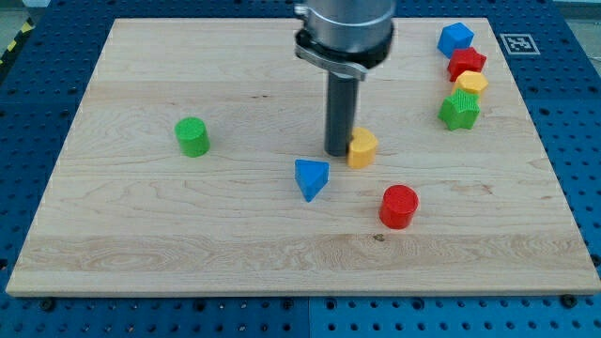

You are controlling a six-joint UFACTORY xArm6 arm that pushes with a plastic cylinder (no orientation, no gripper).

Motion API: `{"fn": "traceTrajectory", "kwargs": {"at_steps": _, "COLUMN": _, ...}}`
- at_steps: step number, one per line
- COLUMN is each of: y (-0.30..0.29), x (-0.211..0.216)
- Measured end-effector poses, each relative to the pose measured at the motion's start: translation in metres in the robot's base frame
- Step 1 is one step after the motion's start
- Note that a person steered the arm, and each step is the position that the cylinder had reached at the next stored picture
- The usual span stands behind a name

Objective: Slide the yellow heart to the center right

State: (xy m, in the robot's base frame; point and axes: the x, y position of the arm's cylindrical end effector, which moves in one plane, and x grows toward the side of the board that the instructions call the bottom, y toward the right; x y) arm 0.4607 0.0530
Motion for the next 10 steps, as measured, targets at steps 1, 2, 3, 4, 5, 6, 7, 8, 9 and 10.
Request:
{"fn": "traceTrajectory", "kwargs": {"at_steps": 1, "y": 0.029, "x": 0.028}}
{"fn": "traceTrajectory", "kwargs": {"at_steps": 2, "y": 0.058, "x": 0.038}}
{"fn": "traceTrajectory", "kwargs": {"at_steps": 3, "y": 0.082, "x": 0.038}}
{"fn": "traceTrajectory", "kwargs": {"at_steps": 4, "y": 0.094, "x": 0.037}}
{"fn": "traceTrajectory", "kwargs": {"at_steps": 5, "y": 0.093, "x": 0.036}}
{"fn": "traceTrajectory", "kwargs": {"at_steps": 6, "y": 0.076, "x": 0.035}}
{"fn": "traceTrajectory", "kwargs": {"at_steps": 7, "y": 0.066, "x": 0.025}}
{"fn": "traceTrajectory", "kwargs": {"at_steps": 8, "y": 0.069, "x": 0.021}}
{"fn": "traceTrajectory", "kwargs": {"at_steps": 9, "y": 0.086, "x": 0.021}}
{"fn": "traceTrajectory", "kwargs": {"at_steps": 10, "y": 0.092, "x": 0.013}}
